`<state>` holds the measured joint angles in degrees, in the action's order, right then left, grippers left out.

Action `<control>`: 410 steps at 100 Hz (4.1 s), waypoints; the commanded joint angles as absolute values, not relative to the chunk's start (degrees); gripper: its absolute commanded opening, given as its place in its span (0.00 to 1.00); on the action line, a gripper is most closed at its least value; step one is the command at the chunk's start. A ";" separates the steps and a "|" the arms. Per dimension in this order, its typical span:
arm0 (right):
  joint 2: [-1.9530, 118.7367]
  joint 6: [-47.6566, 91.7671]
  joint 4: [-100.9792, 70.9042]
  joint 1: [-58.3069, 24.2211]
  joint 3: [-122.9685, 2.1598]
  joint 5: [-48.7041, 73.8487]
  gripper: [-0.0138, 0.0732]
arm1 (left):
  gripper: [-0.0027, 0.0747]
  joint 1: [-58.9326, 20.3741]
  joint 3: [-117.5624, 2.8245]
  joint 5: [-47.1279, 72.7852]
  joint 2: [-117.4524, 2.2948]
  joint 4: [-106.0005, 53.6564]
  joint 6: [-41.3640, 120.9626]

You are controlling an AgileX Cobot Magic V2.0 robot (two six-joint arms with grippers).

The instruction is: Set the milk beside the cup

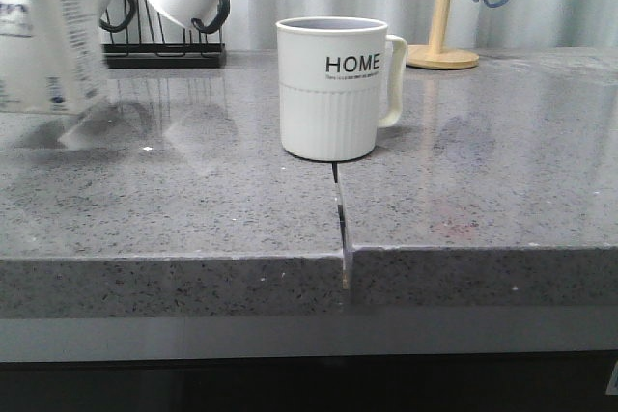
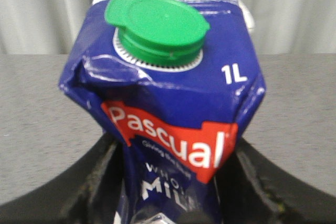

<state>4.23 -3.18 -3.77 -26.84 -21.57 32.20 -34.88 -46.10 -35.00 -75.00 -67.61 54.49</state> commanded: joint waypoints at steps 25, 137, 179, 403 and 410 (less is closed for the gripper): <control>4.87 -2.84 -3.39 -26.74 -22.95 28.01 0.15 | 0.10 -46.95 -53.44 -42.24 -79.57 -67.55 54.09; 4.87 -2.84 -3.39 -26.74 -22.95 28.01 0.15 | 0.83 -53.50 -46.40 -38.44 -75.24 -70.62 50.44; 4.87 -2.84 -3.39 -26.74 -22.95 28.01 0.15 | 0.43 -40.12 -36.47 -26.38 -57.37 -56.03 49.63; 4.96 -2.84 -3.39 -26.74 -22.95 28.01 0.15 | 0.01 -2.30 2.38 4.91 2.13 -1.21 -0.56; 4.96 -2.84 -3.39 -26.74 -22.95 28.01 0.15 | 0.01 -2.30 2.38 4.91 2.13 -1.21 -0.56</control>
